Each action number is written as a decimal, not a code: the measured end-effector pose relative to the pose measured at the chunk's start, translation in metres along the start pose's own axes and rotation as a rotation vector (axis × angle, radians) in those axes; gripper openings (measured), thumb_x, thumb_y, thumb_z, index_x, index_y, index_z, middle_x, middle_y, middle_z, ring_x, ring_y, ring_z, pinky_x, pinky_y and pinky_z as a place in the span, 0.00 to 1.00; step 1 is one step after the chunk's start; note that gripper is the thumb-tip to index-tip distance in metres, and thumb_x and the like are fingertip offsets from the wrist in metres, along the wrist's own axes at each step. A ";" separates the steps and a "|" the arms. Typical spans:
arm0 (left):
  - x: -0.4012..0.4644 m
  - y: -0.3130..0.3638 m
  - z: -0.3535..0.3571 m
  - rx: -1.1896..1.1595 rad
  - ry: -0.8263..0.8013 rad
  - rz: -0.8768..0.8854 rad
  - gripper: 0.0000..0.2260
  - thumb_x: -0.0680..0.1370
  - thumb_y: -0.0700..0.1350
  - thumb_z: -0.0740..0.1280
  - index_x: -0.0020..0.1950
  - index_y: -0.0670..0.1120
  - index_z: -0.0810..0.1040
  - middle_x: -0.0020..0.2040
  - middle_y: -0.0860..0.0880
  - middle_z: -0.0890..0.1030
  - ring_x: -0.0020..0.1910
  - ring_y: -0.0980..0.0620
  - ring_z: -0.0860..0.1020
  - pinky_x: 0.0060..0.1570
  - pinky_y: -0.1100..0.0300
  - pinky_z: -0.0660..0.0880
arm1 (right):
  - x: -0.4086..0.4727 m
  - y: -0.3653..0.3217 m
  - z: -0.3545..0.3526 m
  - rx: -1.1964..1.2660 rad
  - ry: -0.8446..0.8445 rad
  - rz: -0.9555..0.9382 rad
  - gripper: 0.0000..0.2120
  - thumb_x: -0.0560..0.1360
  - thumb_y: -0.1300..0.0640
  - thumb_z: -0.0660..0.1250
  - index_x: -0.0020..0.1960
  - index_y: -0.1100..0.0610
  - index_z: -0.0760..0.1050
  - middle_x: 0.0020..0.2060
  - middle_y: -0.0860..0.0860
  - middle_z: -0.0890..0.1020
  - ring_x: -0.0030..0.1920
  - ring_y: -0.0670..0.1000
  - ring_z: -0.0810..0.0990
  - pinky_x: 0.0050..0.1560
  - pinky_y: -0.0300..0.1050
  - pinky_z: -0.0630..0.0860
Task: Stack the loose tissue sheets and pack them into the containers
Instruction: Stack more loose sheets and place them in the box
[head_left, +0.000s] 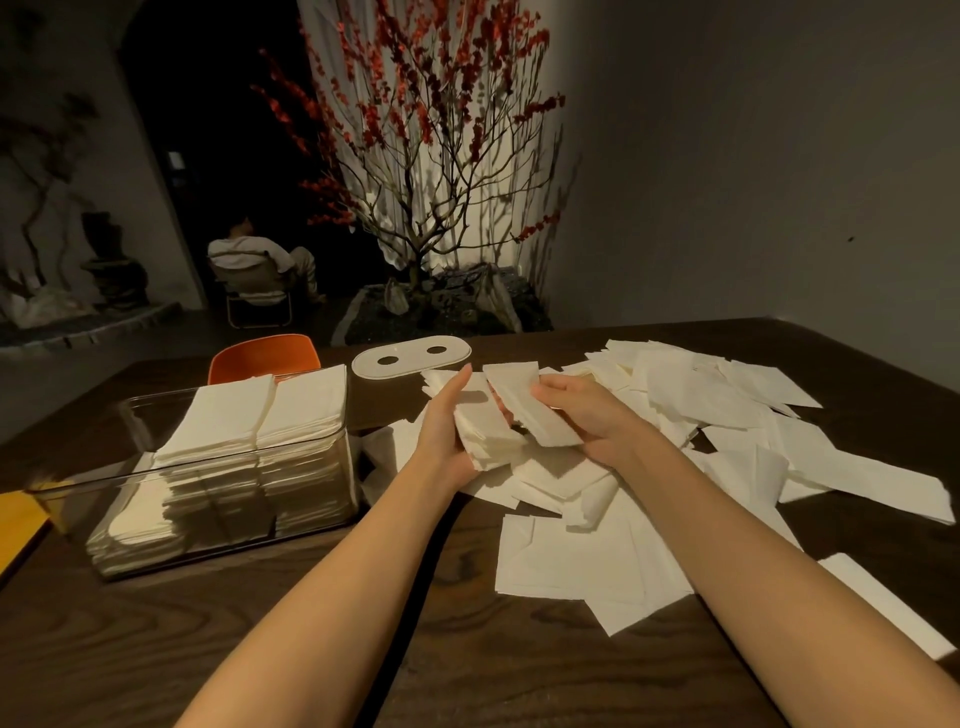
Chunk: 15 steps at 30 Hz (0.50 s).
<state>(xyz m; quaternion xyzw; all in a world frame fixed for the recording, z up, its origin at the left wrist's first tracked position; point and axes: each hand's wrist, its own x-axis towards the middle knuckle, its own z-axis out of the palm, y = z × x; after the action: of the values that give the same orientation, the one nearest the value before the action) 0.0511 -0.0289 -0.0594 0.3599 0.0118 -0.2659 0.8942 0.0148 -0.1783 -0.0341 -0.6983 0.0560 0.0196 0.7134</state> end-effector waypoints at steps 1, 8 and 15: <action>-0.002 -0.002 0.005 0.024 -0.011 -0.015 0.19 0.76 0.57 0.65 0.58 0.43 0.77 0.56 0.39 0.82 0.62 0.39 0.75 0.66 0.43 0.68 | 0.003 0.002 0.003 -0.004 0.029 0.000 0.11 0.80 0.59 0.63 0.62 0.55 0.74 0.46 0.48 0.80 0.46 0.47 0.79 0.48 0.43 0.78; -0.006 -0.011 0.018 0.136 -0.015 -0.027 0.10 0.76 0.50 0.67 0.55 0.47 0.74 0.49 0.39 0.79 0.51 0.42 0.77 0.57 0.44 0.73 | 0.010 0.007 0.017 -0.159 0.133 -0.080 0.04 0.80 0.55 0.63 0.53 0.51 0.76 0.52 0.50 0.80 0.53 0.51 0.79 0.54 0.50 0.79; 0.000 -0.005 0.006 0.029 0.008 -0.016 0.15 0.77 0.48 0.61 0.61 0.44 0.73 0.56 0.40 0.79 0.53 0.43 0.77 0.55 0.48 0.73 | 0.001 -0.002 -0.007 -0.444 0.063 -0.120 0.06 0.78 0.55 0.65 0.48 0.51 0.81 0.47 0.46 0.82 0.47 0.49 0.80 0.48 0.41 0.78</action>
<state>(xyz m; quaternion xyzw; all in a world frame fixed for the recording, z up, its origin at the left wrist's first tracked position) 0.0475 -0.0361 -0.0578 0.3740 0.0144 -0.2718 0.8866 0.0160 -0.1853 -0.0325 -0.8404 0.0310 -0.0328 0.5400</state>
